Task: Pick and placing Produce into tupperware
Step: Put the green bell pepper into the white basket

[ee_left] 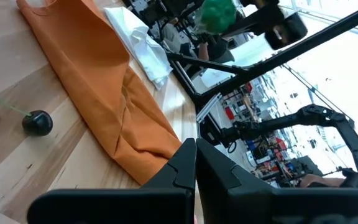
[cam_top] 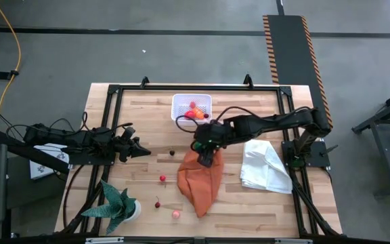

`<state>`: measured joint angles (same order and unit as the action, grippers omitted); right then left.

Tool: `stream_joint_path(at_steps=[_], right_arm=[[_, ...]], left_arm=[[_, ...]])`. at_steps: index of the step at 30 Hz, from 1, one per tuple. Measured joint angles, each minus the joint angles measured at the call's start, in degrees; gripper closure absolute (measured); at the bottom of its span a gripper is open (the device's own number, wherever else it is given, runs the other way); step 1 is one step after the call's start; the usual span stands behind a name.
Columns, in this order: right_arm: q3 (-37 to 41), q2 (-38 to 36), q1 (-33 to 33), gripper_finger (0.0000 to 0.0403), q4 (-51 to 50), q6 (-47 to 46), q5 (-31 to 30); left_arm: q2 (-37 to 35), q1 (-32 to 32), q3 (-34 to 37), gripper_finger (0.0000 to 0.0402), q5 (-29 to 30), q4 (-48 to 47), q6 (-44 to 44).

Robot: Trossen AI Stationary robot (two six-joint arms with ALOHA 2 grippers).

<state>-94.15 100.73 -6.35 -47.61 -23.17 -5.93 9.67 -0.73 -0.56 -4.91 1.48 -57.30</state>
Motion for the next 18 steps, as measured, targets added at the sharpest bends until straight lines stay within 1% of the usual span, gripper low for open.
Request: stream_joint_path(at_steps=[6, 8, 14, 18], right_arm=[[0.0, -0.3, 1.9, 0.0206, 5.6, 0.9, -1.6], [0.0, -0.3, 2.8, 0.0206, 6.0, 1.3, -1.6], [0.0, -0.3, 6.8, 0.0206, 7.4, 4.2, -2.6], [0.0, -0.3, 10.3, 0.0206, 9.9, 6.5, -3.0]], left_arm=[[0.0, 0.0, 0.0, 0.0401, 0.0, 0.0, -1.1], [0.0, 0.0, 0.0, 0.0401, 0.0, 0.0, -1.6], [0.0, 0.0, 0.0, 0.0401, 0.1, 0.0, -1.7], [0.0, 0.0, 0.0, 0.0401, 1.3, 0.0, -1.7]])
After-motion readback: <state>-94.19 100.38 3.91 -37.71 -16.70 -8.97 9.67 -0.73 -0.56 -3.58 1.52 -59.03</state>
